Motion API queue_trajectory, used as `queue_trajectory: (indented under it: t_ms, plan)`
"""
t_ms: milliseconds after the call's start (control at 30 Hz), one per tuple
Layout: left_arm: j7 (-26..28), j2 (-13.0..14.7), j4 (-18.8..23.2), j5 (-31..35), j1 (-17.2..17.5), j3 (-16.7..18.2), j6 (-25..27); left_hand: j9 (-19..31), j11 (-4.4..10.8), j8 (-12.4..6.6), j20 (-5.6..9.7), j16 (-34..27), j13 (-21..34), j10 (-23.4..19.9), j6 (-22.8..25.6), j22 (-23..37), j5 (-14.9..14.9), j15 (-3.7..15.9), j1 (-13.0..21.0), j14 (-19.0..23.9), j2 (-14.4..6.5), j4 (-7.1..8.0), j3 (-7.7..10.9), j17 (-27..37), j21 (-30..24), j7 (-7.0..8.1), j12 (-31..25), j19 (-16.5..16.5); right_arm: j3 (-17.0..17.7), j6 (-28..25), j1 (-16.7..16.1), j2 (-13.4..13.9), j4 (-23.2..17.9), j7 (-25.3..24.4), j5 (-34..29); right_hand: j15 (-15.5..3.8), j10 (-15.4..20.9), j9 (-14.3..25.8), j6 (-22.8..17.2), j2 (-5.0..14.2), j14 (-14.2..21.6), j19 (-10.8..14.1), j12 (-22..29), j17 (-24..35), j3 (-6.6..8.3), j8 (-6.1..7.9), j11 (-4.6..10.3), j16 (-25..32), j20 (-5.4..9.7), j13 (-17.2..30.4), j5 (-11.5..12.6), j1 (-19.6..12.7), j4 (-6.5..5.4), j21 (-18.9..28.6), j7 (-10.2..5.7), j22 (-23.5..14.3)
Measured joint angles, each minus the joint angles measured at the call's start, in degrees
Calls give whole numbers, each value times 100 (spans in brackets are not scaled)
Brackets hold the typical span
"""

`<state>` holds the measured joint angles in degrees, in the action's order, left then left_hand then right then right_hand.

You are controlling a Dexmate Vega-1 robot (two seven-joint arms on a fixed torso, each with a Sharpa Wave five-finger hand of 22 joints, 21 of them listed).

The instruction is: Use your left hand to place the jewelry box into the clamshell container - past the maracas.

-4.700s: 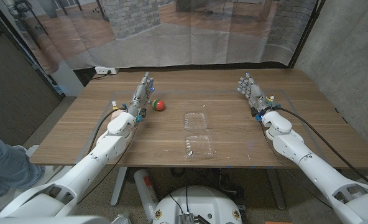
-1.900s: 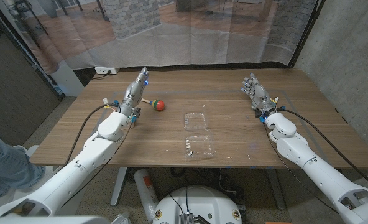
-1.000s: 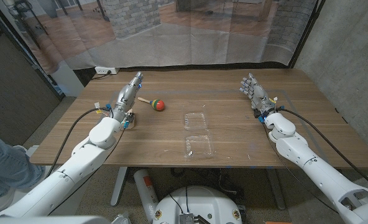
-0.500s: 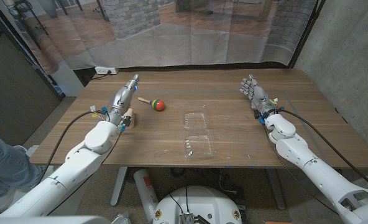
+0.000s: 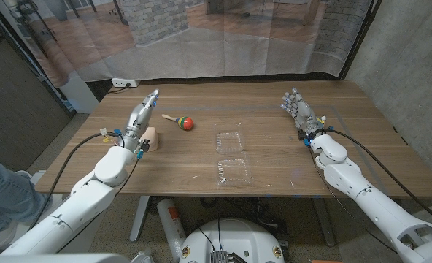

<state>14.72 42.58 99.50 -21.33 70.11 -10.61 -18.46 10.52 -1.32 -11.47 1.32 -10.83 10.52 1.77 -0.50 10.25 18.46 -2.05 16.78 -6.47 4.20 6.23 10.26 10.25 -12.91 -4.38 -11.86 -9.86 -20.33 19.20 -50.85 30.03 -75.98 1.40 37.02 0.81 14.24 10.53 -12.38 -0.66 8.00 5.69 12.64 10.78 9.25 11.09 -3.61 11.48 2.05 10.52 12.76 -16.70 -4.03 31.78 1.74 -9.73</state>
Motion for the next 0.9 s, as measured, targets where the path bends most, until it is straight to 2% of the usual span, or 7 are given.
queue_trajectory:
  t_ms: [367, 400, 667, 700, 900]
  plan:
    - [57, 11, 0, 203, 66, 58, -97, 0, 0, 0, 0, 0, 0, 0, 63, 0, 0, 19, 23, 20, -23, -24, -24, 0, 0, -2, 0, 0, 10, -3, -97, 47, -207, -58, -21, 0, 0, 0, 0, 0, 0, -1, 0, 0, 0, 0, 0, 0, 0, 0, 0, 0, 0, -28, 0, 0]
    - [66, 54, -5, 226, 175, 179, -97, 0, 0, 0, 0, 0, 0, 0, 63, 0, 0, 6, 23, 33, -23, -24, -24, 0, 0, -2, 0, 0, 10, -3, -104, 49, -220, -58, -68, 0, 0, 0, 0, 0, 0, 0, 0, 0, 0, 0, 0, 0, 0, 0, 0, 0, 0, -42, 0, 0]
    - [184, 54, -5, 444, 175, 179, -53, 0, 33, 0, 0, 0, 0, -33, 62, 0, 22, 24, 23, 62, -22, -23, -23, 0, 22, -2, 0, 0, 10, -3, -132, 56, -306, -58, -68, -21, 0, 0, 0, 24, 20, -1, 0, 0, -12, 0, 0, 0, 0, 0, 0, 24, 12, -43, 0, 0]
    - [193, 143, 112, 460, 344, 344, -43, 0, 41, 0, 0, 0, 0, -41, 62, 0, 22, 32, 22, 70, -22, -23, -23, 0, 22, -2, -11, 0, 10, -82, -133, 56, -311, -255, -108, -21, 0, 0, 0, 25, 20, -1, 0, 0, -17, 0, 0, 0, 0, 0, 0, 25, 17, -63, 0, 0]
    - [277, 184, 197, 628, 426, 418, 81, 0, 40, 0, 0, 0, 0, -41, 93, 0, 22, 32, 23, 70, -23, -23, -23, 0, 22, 29, -24, 0, 10, -87, -136, 63, -350, -269, -118, -21, -1, 0, 0, 38, 20, 20, 0, 0, -16, 0, 0, 0, 21, 0, 0, 39, 17, -63, 0, 0]
